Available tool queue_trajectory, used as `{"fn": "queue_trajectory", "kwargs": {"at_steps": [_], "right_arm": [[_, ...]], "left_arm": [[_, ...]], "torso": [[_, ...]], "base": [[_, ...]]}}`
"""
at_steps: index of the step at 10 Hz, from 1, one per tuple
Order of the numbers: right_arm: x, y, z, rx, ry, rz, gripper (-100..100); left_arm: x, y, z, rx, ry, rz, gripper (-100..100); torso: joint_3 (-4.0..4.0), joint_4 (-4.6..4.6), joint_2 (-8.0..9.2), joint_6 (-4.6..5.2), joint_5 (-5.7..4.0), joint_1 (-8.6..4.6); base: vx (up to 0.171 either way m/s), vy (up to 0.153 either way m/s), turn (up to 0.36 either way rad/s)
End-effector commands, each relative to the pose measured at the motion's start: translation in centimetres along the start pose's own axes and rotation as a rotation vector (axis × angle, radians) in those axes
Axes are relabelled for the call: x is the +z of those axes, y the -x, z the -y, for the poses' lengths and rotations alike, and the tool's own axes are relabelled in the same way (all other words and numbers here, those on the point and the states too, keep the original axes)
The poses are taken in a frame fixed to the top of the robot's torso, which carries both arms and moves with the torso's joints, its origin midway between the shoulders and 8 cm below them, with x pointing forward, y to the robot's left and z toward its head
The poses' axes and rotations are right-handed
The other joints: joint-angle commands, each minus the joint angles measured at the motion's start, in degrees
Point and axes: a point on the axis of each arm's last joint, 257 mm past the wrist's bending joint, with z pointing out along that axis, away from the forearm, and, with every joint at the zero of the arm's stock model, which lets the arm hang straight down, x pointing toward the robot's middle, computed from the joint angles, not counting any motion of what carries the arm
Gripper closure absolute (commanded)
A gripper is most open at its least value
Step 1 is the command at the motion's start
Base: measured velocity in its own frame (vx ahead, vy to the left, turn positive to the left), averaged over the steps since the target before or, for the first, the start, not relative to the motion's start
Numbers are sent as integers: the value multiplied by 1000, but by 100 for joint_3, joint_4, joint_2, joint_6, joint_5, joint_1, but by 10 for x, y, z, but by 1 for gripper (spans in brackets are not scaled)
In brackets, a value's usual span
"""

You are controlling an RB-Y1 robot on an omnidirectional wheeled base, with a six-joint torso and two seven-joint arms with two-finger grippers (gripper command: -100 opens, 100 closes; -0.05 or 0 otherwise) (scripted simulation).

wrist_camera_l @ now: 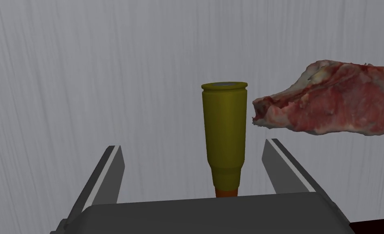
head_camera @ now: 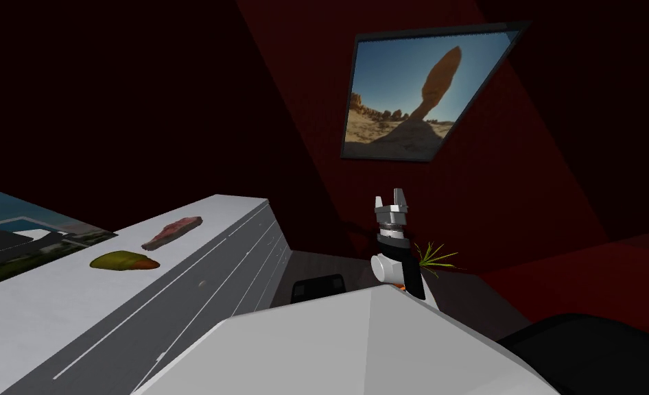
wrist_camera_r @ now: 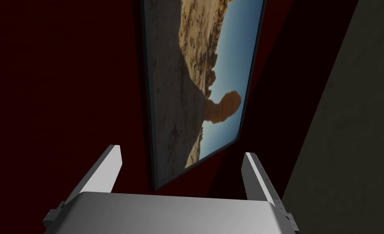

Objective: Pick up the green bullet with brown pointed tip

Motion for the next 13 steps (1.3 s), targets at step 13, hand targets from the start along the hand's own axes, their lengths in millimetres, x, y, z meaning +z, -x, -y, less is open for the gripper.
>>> {"fn": "queue_trajectory", "kwargs": {"at_steps": [13], "right_arm": [[0,0,0,0,0,0,0]], "left_arm": [[53,11,71,-66,-48,90,-100]], "torso": [[-2,-1,-3,2,0,3]], "base": [[2,-21,-73]]}}
